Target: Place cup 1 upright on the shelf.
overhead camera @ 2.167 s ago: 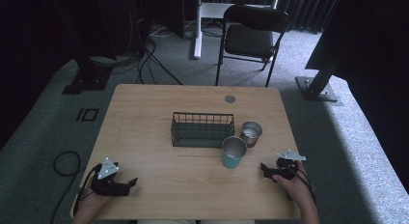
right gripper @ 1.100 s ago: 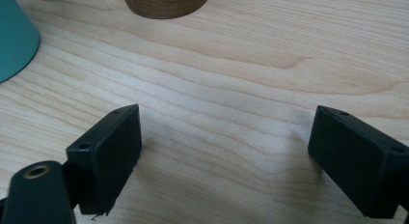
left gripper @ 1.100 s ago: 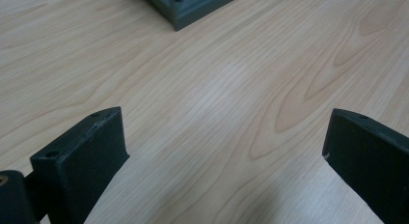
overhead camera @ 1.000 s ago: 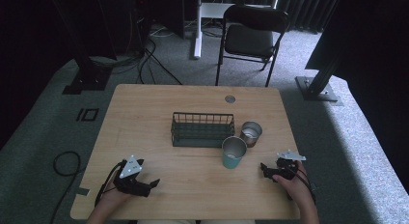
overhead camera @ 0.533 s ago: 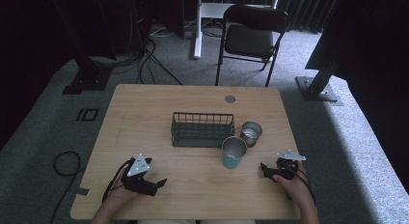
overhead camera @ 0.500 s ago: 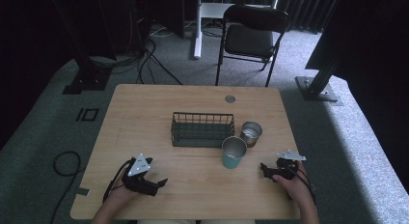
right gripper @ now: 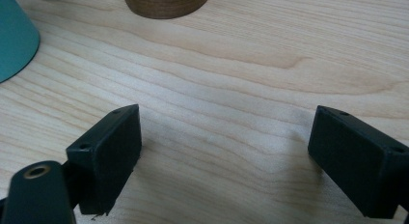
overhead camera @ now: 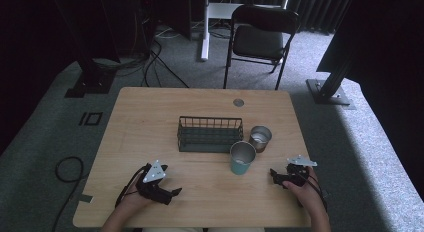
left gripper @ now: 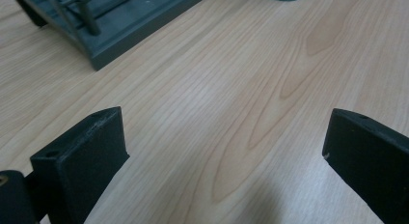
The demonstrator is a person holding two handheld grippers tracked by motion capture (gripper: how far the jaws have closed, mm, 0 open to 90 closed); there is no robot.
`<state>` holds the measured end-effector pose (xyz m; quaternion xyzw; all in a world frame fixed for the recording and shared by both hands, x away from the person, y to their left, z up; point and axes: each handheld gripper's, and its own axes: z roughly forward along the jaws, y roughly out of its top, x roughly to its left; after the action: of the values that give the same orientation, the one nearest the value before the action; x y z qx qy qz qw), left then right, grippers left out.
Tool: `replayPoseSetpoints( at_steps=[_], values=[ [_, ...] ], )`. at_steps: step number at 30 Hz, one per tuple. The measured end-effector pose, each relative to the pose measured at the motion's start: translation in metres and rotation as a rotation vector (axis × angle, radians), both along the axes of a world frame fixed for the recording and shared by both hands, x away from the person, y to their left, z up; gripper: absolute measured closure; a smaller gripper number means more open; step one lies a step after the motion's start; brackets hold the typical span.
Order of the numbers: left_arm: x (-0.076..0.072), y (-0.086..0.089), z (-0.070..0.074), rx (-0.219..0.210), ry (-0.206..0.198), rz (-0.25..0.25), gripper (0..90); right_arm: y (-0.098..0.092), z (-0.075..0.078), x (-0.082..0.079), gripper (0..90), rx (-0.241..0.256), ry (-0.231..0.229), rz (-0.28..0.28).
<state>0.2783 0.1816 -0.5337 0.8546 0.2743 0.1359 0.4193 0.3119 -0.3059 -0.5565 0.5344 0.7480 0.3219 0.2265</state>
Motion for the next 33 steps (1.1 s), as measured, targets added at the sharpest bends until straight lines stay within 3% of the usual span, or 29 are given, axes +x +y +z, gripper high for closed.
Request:
replayPoseSetpoints(
  at_steps=[33],
  values=[
    [0.011, -0.056, 0.005, -0.037, 0.015, -0.122, 2.2, 0.000, 0.000, 0.000, 11.3, 0.001, 0.000, -0.001]
  ],
)
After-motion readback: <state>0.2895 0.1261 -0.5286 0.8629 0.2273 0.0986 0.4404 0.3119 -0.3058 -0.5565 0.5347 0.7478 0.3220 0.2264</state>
